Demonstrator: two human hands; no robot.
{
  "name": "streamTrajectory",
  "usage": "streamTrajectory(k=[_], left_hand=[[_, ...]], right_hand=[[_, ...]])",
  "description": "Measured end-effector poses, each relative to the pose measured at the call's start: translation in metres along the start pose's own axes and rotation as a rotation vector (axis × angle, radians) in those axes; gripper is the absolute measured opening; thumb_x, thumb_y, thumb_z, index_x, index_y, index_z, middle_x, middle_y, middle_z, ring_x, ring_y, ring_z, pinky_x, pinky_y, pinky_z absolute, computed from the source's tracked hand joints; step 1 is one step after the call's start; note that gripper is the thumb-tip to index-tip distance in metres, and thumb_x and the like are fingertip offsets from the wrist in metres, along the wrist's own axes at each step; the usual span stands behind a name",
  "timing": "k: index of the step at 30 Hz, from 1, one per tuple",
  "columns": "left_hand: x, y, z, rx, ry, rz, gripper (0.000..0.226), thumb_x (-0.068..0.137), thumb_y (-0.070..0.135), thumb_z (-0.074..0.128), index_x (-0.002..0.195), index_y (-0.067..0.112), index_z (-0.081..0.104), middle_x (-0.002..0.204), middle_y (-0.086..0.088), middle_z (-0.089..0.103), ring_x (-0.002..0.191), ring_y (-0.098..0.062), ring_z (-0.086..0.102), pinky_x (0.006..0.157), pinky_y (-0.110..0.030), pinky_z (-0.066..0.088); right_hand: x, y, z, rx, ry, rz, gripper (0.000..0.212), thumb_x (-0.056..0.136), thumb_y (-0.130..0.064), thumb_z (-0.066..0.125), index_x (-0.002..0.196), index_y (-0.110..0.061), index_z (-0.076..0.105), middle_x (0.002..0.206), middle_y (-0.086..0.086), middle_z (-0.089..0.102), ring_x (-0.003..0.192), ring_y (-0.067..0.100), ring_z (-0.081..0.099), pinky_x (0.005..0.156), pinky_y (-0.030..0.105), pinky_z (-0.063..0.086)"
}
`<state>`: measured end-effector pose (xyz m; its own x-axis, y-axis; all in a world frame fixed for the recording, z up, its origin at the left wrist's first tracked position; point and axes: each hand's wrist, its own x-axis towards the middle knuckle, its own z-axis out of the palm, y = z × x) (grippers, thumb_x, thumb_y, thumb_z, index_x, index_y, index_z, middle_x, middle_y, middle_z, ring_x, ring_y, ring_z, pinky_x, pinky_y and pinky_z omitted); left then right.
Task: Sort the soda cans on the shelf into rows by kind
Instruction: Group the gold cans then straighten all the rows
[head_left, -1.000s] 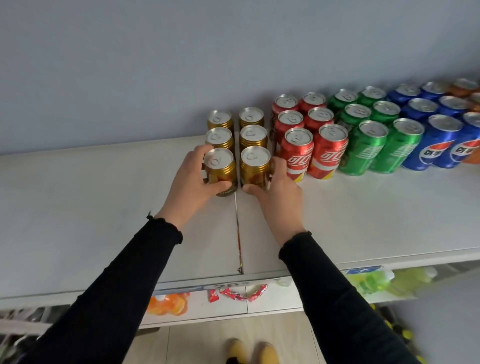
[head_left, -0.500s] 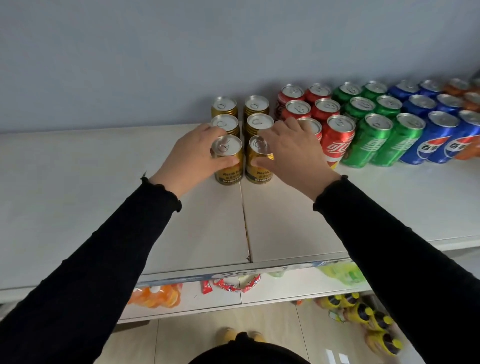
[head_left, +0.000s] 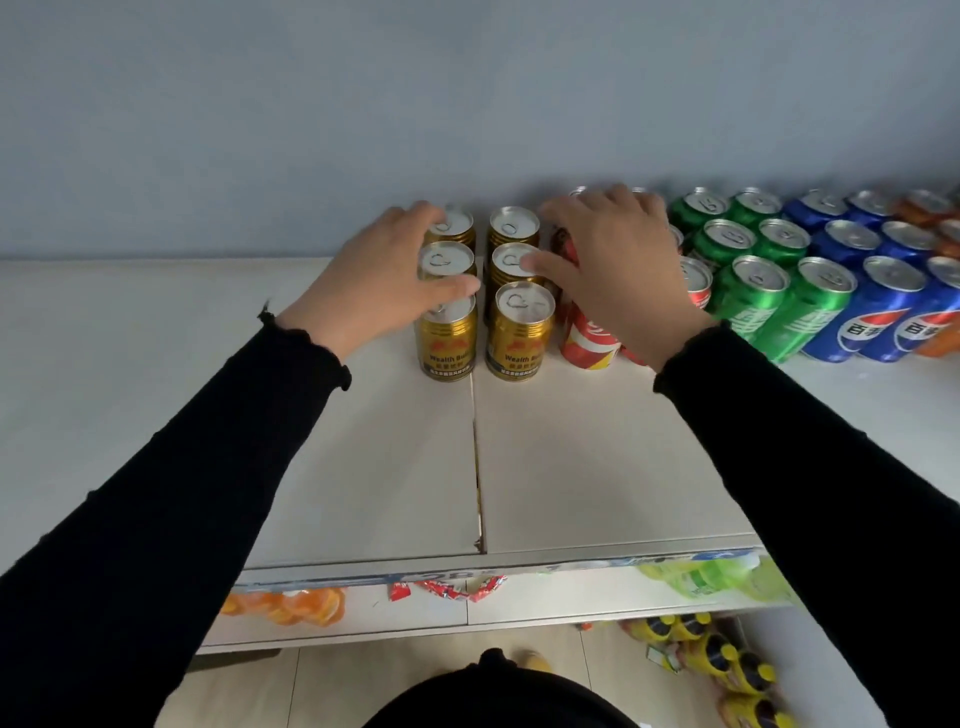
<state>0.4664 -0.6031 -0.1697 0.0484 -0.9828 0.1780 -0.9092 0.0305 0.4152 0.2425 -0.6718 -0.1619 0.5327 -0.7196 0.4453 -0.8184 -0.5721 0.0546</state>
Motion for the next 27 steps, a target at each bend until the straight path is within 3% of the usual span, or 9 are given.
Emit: streamTrajectory(k=[4, 7, 10, 13, 16, 19, 21, 23, 27], left_hand=[[0.042, 0.011, 0.001, 0.166, -0.052, -0.074, 0.065, 0.089, 0.059, 0.059, 0.137, 0.016, 0.052, 0.129, -0.008, 0.058, 0.111, -0.027, 0.057, 0.083, -0.033, 0.041], [0.060, 0.014, 0.013, 0.298, -0.095, -0.112, 0.052, 0.085, 0.059, 0.063, 0.108, 0.012, 0.065, 0.103, -0.009, 0.066, 0.087, -0.025, 0.055, 0.071, -0.033, 0.037], [0.066, 0.011, 0.020, 0.310, -0.060, -0.131, 0.045, 0.084, 0.056, 0.066, 0.097, 0.013, 0.063, 0.089, -0.005, 0.063, 0.080, -0.023, 0.053, 0.067, -0.033, 0.035], [0.063, 0.010, 0.020, 0.284, -0.048, -0.137, 0.053, 0.083, 0.058, 0.068, 0.109, 0.013, 0.061, 0.098, -0.005, 0.064, 0.084, -0.023, 0.052, 0.069, -0.033, 0.035], [0.056, 0.013, 0.015, 0.265, 0.002, -0.138, 0.075, 0.081, 0.065, 0.066, 0.131, 0.012, 0.049, 0.116, -0.008, 0.059, 0.098, -0.026, 0.056, 0.075, -0.034, 0.039], [0.052, 0.037, 0.008, 0.192, 0.088, 0.010, 0.070, 0.085, 0.062, 0.063, 0.135, 0.015, 0.049, 0.128, -0.008, 0.054, 0.111, -0.026, 0.056, 0.084, -0.034, 0.042], [0.053, 0.066, 0.010, 0.090, 0.003, 0.139, 0.062, 0.088, 0.057, 0.064, 0.137, 0.021, 0.051, 0.131, 0.000, 0.053, 0.114, -0.019, 0.054, 0.086, -0.030, 0.039], [0.054, 0.093, 0.018, 0.098, -0.118, 0.228, 0.060, 0.089, 0.055, 0.063, 0.140, 0.026, 0.050, 0.134, 0.004, 0.051, 0.118, -0.015, 0.051, 0.087, -0.028, 0.037], [0.059, 0.119, 0.041, 0.172, -0.218, 0.310, 0.057, 0.090, 0.055, 0.060, 0.139, 0.027, 0.053, 0.135, 0.000, 0.054, 0.120, -0.020, 0.053, 0.098, -0.038, 0.045]], right_hand=[[0.044, 0.001, 0.009, -0.055, -0.169, -0.081, 0.047, 0.093, -0.058, 0.051, 0.115, -0.019, 0.063, 0.106, 0.005, 0.070, 0.101, 0.029, 0.063, 0.098, 0.044, 0.036], [0.063, -0.002, 0.033, -0.074, -0.275, -0.121, 0.049, 0.088, -0.065, 0.053, 0.097, -0.017, 0.059, 0.097, 0.003, 0.067, 0.094, 0.027, 0.063, 0.082, 0.039, 0.042], [0.065, 0.002, 0.045, -0.019, -0.273, -0.139, 0.051, 0.085, -0.063, 0.060, 0.106, -0.017, 0.060, 0.100, 0.006, 0.066, 0.097, 0.029, 0.063, 0.074, 0.036, 0.043], [0.066, 0.011, 0.039, 0.048, -0.286, -0.143, 0.055, 0.086, -0.062, 0.060, 0.118, -0.018, 0.059, 0.108, 0.005, 0.068, 0.102, 0.030, 0.063, 0.087, 0.039, 0.046], [0.067, 0.043, 0.009, 0.259, -0.298, -0.101, 0.045, 0.086, -0.062, 0.059, 0.111, -0.025, 0.061, 0.102, -0.004, 0.069, 0.098, 0.023, 0.064, 0.099, 0.044, 0.043], [0.053, 0.084, -0.028, 0.498, -0.351, -0.050, 0.028, 0.086, -0.049, 0.069, 0.106, -0.029, 0.069, 0.100, -0.010, 0.070, 0.096, 0.012, 0.066, 0.093, 0.035, 0.049], [0.036, 0.105, -0.041, 0.476, -0.412, -0.044, 0.027, 0.087, -0.043, 0.072, 0.110, -0.029, 0.070, 0.103, -0.009, 0.071, 0.098, 0.011, 0.066, 0.087, 0.030, 0.050], [0.019, 0.120, -0.046, 0.395, -0.438, -0.060, 0.033, 0.083, -0.050, 0.071, 0.113, -0.035, 0.069, 0.104, -0.012, 0.069, 0.098, 0.010, 0.064, 0.089, 0.034, 0.049], [-0.007, 0.133, -0.043, 0.170, -0.439, -0.111, 0.046, 0.081, -0.056, 0.070, 0.121, -0.035, 0.064, 0.102, -0.012, 0.057, 0.095, 0.017, 0.058, 0.082, 0.033, 0.034]])
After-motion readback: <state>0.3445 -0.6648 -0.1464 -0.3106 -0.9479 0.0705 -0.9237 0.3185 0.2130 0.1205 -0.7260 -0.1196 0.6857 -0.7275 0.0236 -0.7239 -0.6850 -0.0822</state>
